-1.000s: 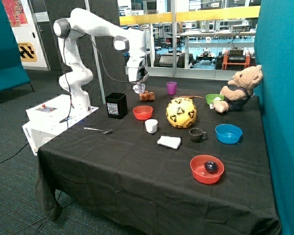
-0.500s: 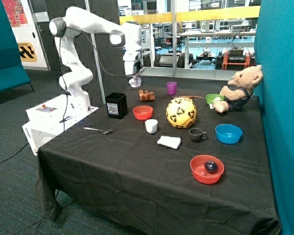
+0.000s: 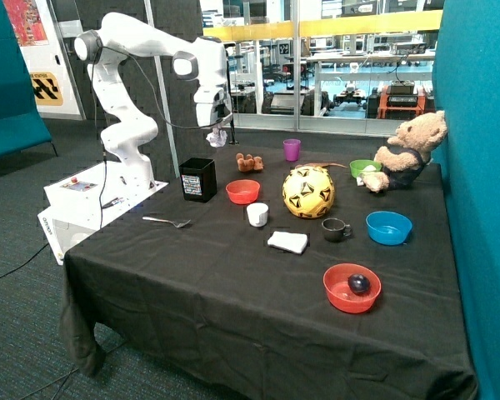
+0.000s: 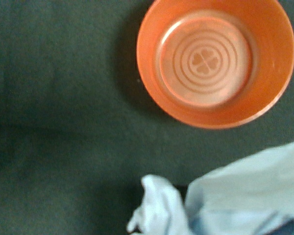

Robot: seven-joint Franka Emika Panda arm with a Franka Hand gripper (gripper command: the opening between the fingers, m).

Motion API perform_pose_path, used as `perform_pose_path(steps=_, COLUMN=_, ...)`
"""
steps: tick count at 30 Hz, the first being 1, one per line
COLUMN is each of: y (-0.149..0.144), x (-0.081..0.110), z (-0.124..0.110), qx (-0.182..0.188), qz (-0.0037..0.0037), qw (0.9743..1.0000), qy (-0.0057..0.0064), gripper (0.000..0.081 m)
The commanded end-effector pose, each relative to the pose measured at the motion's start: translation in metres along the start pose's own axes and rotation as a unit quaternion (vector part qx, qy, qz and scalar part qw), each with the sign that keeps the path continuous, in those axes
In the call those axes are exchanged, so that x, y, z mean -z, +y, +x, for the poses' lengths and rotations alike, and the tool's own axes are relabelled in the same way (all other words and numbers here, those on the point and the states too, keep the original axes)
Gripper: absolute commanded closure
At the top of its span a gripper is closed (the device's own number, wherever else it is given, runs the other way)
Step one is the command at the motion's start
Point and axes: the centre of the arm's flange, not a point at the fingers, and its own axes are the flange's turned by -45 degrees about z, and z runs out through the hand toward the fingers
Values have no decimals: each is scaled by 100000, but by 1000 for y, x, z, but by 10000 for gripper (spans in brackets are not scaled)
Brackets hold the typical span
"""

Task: Throw away the rubbish paper

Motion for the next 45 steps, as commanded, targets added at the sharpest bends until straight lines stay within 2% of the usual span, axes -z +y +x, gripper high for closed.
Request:
perform_pose_path(steps=1, y=13, x=-1, z=-37, qx=-3196, qz=-48, qw=99949, qy=192, gripper=808)
perform_pose_path(steps=3, y=20, x=-1, z=-47, qx=-4686, qz=-45, qw=99890, qy=193, gripper=808)
perform_pose_path(steps=8, y=28, x=-5, z=-61, qx=-5708, qz=-43, qw=99837, qy=194, gripper=808)
perform_pose_path(steps=10, y=33, x=-12, z=-70, qx=-7830, qz=-39, qw=99693, qy=194, gripper=808)
perform_pose_path(steps=18, y=44, x=-27, z=-92, qx=-8225, qz=-38, qw=99661, qy=195, gripper=808)
perform_pose_path(steps=19, y=44, x=-30, z=-94, qx=-9436, qz=-36, qw=99554, qy=195, gripper=808)
perform_pose_path(steps=21, y=45, x=-32, z=-96, qx=-8844, qz=-37, qw=99608, qy=195, gripper=808)
perform_pose_path(steps=23, y=45, x=-35, z=-97, qx=-9632, qz=-36, qw=99535, qy=195, gripper=808)
perform_pose_path(steps=25, y=46, x=-36, z=-97, qx=-8189, qz=-39, qw=99664, qy=195, gripper=808)
perform_pose_path(steps=26, y=48, x=-36, z=-97, qx=-6144, qz=-43, qw=99811, qy=194, gripper=808)
perform_pose_path(steps=27, y=47, x=-40, z=-97, qx=-9767, qz=-35, qw=99522, qy=195, gripper=808)
perform_pose_path(steps=28, y=48, x=-44, z=-97, qx=-8348, qz=-38, qw=99651, qy=195, gripper=808)
perform_pose_path(steps=29, y=48, x=-47, z=-97, qx=-10010, qz=-35, qw=99498, qy=195, gripper=808)
perform_pose_path(steps=31, y=49, x=-55, z=-96, qx=-11003, qz=-33, qw=99393, qy=196, gripper=808)
perform_pose_path(steps=32, y=50, x=-60, z=-96, qx=-9652, qz=-36, qw=99533, qy=195, gripper=808)
perform_pose_path(steps=33, y=50, x=-64, z=-96, qx=-10442, qz=-34, qw=99453, qy=195, gripper=808)
perform_pose_path(steps=37, y=50, x=-76, z=-97, qx=-10391, qz=-34, qw=99459, qy=195, gripper=808)
perform_pose_path(steps=45, y=47, x=-79, z=-88, qx=-9951, qz=-35, qw=99503, qy=195, gripper=808)
